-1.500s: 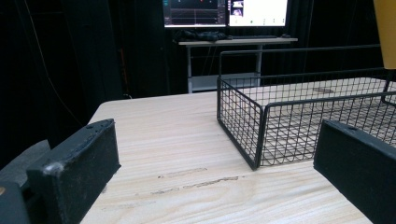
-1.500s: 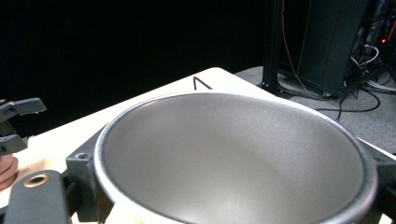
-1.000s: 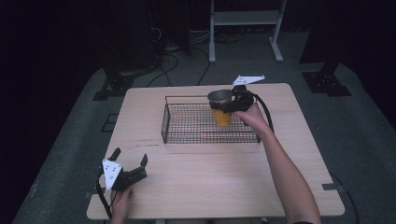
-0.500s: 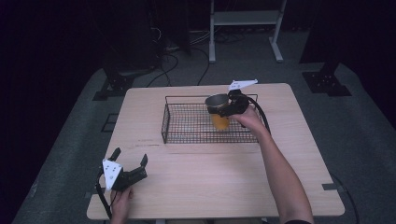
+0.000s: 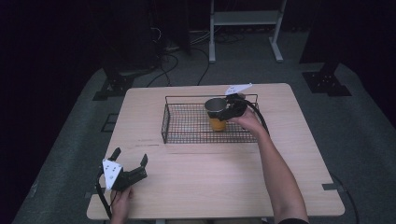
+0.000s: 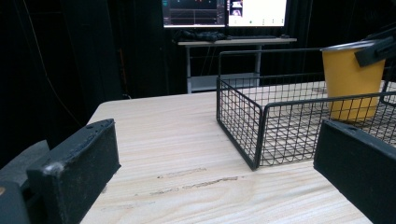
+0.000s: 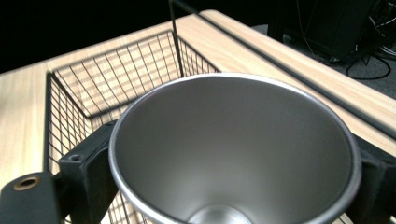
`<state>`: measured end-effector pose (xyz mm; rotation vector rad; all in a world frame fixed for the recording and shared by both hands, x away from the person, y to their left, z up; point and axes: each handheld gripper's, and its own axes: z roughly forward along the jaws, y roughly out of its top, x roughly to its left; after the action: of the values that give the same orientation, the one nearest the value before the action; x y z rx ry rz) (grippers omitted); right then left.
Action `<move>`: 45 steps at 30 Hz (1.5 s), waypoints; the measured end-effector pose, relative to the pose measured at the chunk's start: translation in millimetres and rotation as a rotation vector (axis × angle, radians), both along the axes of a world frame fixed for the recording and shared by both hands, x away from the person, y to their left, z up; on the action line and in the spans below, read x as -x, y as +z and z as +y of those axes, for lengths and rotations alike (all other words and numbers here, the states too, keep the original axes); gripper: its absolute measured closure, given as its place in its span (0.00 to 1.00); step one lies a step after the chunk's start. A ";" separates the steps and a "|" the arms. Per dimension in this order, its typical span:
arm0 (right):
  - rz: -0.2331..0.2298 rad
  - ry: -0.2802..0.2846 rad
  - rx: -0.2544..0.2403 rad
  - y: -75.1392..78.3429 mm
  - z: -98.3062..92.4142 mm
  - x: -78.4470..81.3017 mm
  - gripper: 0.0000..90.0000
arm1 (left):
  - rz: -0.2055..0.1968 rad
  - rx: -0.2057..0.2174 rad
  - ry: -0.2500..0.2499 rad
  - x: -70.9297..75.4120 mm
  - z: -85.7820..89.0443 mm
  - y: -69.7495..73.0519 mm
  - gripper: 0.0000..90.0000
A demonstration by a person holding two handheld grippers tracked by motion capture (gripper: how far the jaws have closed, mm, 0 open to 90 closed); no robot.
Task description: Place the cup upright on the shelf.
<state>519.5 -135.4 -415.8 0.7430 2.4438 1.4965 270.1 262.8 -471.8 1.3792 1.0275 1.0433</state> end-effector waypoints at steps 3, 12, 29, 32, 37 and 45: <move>-0.015 0.019 0.022 -3.2 3.4 0.8 0.10 | 0.001 -0.002 0.000 0.1 0.1 0.0 0.00; -0.023 0.031 0.040 -1.3 3.7 3.3 0.03 | 0.000 -0.002 -0.001 0.2 0.1 0.0 0.00; -0.055 0.027 0.034 5.0 1.5 8.5 0.01 | 0.000 -0.003 0.000 0.0 -0.2 0.0 0.00; -0.059 0.024 0.027 5.7 1.5 8.7 0.00 | 0.000 -0.004 -0.001 0.0 -0.2 0.0 0.00; -0.063 0.016 0.001 9.4 -0.9 9.6 0.00 | 0.001 -0.005 0.000 -0.2 -0.4 0.0 0.00; -0.072 0.013 -0.070 19.5 -10.4 11.7 0.00 | 0.002 0.006 0.003 -0.4 0.7 0.0 0.00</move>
<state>507.8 -145.8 -396.2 0.6752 2.3591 1.5919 270.4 263.5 -471.8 1.3747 1.0337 1.0410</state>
